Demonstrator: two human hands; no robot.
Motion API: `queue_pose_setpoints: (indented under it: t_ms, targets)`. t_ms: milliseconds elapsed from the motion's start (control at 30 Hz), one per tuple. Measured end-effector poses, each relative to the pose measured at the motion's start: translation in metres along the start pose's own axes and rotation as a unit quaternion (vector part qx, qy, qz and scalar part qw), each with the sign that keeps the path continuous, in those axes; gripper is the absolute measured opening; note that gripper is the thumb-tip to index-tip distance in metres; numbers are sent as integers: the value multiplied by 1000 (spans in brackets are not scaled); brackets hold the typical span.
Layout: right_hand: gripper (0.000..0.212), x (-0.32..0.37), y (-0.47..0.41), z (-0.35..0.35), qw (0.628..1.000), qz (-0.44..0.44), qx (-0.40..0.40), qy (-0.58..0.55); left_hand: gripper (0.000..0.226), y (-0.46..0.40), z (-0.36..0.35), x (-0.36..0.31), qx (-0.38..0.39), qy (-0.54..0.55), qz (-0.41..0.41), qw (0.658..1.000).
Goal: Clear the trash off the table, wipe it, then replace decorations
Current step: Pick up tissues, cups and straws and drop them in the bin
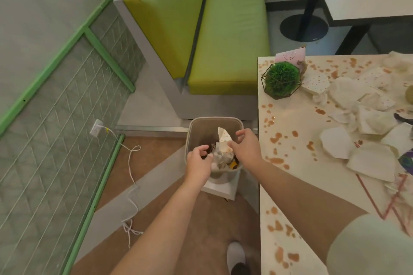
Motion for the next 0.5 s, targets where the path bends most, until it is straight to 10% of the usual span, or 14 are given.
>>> queue_pose_setpoints:
  t_ms: [500]
  targets:
    - [13, -52, 4, 105, 993, -54, -89, -49, 18, 7, -90, -45, 112, -66, -20, 991]
Point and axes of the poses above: each hand's wrist, its own y-axis away from the middle knuckle, its own z-axis out of the back of the hand, x = y × z, the point moved 9 cm from there along -y, towards the middle knuckle, and after that the axes turned 10 degrees about y, right-handed, at the moved point
